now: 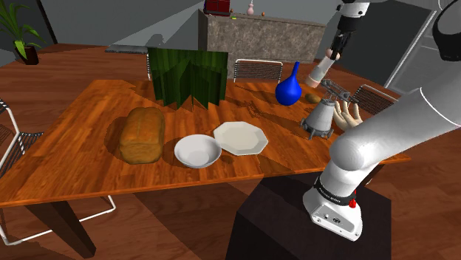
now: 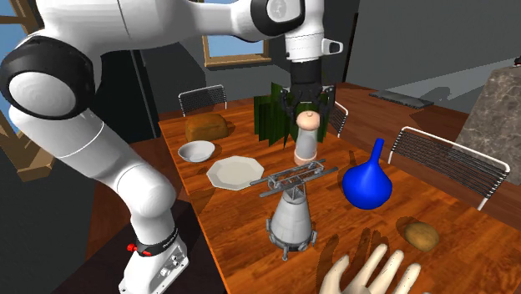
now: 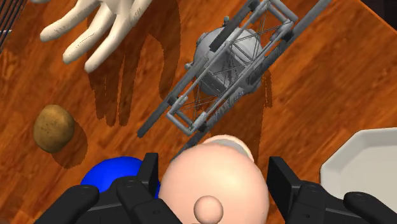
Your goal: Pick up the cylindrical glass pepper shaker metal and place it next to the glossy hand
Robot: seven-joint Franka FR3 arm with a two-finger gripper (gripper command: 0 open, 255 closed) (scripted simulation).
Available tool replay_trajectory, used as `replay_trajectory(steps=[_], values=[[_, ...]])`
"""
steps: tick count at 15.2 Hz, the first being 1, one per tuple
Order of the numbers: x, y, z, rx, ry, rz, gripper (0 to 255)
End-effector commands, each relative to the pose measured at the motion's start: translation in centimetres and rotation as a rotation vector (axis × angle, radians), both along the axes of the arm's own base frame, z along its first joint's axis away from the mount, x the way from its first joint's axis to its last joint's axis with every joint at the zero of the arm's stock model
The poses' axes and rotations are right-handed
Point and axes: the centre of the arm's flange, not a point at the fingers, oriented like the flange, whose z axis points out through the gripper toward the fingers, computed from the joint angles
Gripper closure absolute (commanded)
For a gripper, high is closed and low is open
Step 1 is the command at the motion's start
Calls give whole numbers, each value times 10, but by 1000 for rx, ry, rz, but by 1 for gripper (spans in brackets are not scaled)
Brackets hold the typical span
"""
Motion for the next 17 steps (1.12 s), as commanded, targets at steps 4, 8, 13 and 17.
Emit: replay_trajectory(steps=[4, 8, 13, 17], values=[[-68, -3, 1, -1, 0, 1, 255], [-121, -7, 1, -1, 0, 1, 255], [-187, -12, 1, -1, 0, 1, 255], [-239, -16, 1, -1, 0, 1, 255]])
